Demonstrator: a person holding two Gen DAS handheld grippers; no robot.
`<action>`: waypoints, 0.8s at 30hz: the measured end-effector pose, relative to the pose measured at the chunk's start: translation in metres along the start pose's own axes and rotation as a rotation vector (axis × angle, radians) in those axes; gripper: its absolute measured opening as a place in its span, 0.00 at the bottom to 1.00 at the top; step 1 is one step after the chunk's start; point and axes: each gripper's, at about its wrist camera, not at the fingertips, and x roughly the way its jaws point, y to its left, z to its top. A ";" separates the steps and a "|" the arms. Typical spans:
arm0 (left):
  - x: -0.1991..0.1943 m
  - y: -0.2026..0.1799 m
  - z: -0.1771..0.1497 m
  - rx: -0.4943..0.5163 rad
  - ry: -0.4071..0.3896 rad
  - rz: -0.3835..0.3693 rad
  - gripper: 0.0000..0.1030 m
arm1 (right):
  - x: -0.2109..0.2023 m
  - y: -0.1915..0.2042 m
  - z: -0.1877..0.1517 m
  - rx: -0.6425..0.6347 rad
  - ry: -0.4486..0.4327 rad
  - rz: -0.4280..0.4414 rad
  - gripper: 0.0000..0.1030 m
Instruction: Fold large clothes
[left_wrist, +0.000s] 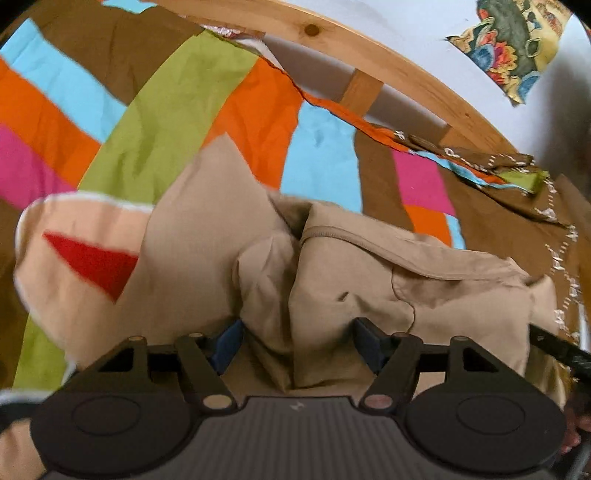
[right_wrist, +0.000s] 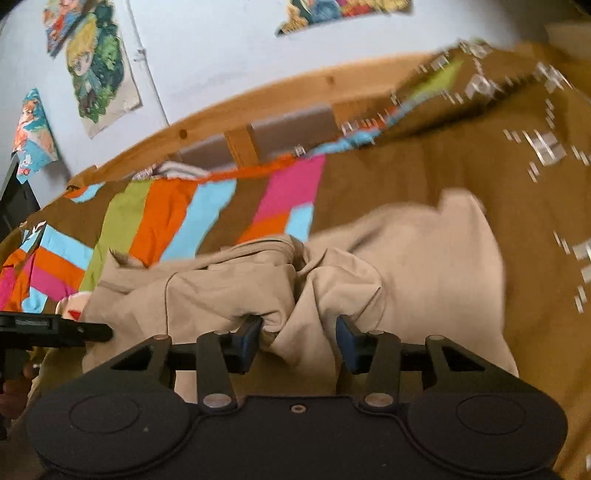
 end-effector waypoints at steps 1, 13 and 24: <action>0.002 0.000 0.002 -0.008 -0.002 0.003 0.70 | 0.001 -0.001 0.002 0.007 0.001 0.000 0.46; -0.052 -0.020 -0.026 0.164 -0.105 -0.045 0.73 | -0.037 0.070 -0.027 -0.430 -0.109 -0.067 0.55; -0.024 -0.034 -0.040 0.238 0.023 0.078 0.79 | -0.028 0.052 -0.039 -0.321 0.030 -0.065 0.70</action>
